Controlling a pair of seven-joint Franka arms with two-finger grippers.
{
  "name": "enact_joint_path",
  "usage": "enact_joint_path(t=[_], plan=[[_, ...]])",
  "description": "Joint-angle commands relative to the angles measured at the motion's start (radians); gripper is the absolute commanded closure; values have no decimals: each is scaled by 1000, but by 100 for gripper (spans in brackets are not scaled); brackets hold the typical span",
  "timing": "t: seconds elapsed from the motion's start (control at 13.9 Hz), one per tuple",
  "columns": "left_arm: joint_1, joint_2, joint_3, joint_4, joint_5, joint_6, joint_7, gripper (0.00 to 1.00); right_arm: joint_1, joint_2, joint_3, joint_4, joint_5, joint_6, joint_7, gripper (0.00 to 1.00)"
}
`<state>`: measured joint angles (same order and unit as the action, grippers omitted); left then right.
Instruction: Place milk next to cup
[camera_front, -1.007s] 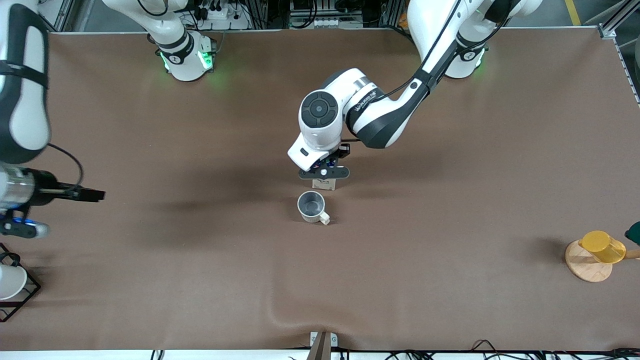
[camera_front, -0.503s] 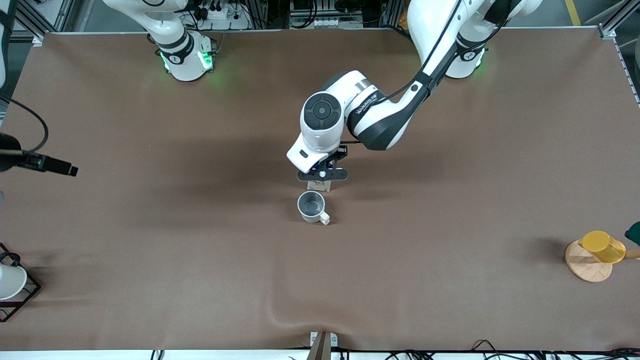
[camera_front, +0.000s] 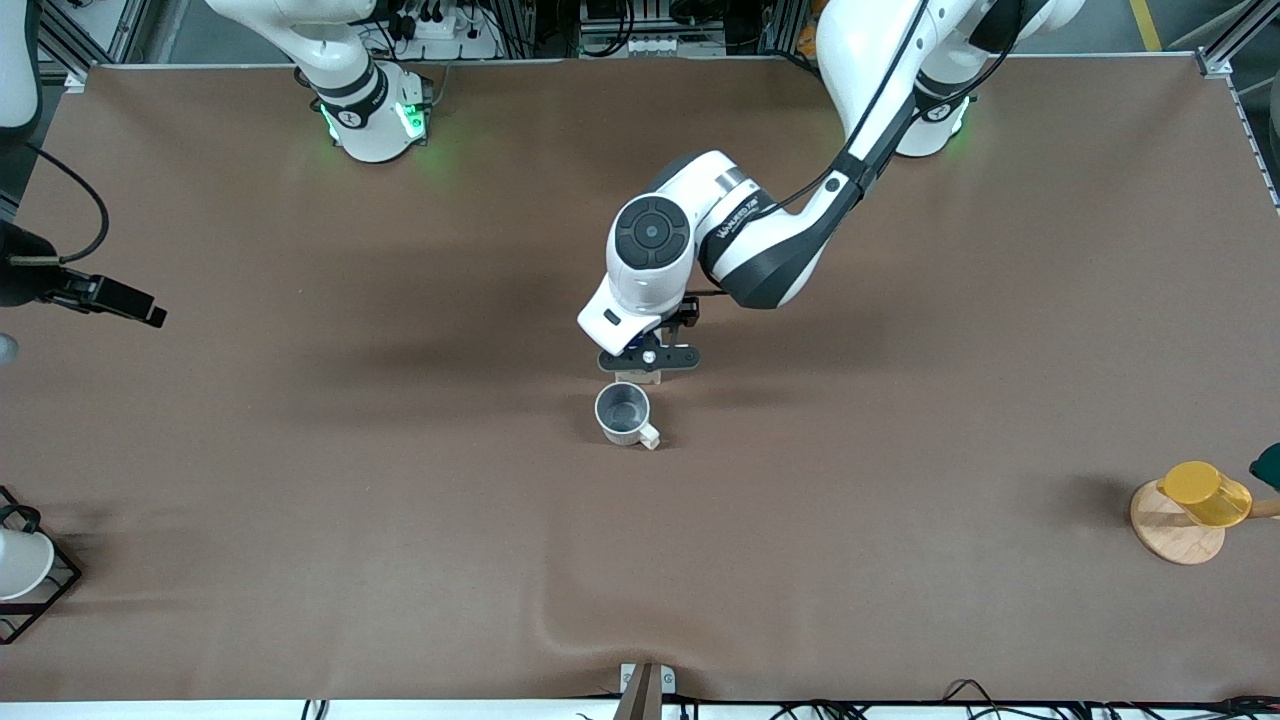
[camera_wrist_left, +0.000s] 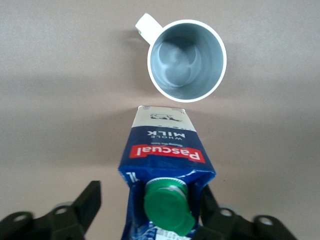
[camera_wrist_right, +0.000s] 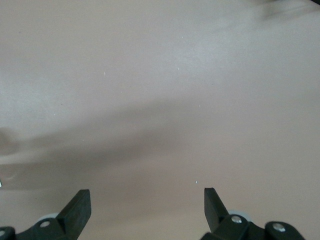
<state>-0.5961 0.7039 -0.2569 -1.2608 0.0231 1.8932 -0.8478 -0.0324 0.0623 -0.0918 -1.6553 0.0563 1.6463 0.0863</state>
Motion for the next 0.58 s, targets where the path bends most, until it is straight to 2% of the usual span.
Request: enact_joint_path(t=[0.0,0.22,0.36,0.5], plan=[[18,-33,2,20,-43,-20,23,0,-8,-42,14,-49,-16,23,-5,0],[56,-128,7,17,-38,-92,30,0,-8,-27,14,-20,-21,27,-5,0],[126,-219,10,11,-29,-128,38,0,-1,19,15,86,-47,1,-5,0],[232,-299,10,0,-31,-176,140,0,32,54,15,167,-84,-61,6,0]])
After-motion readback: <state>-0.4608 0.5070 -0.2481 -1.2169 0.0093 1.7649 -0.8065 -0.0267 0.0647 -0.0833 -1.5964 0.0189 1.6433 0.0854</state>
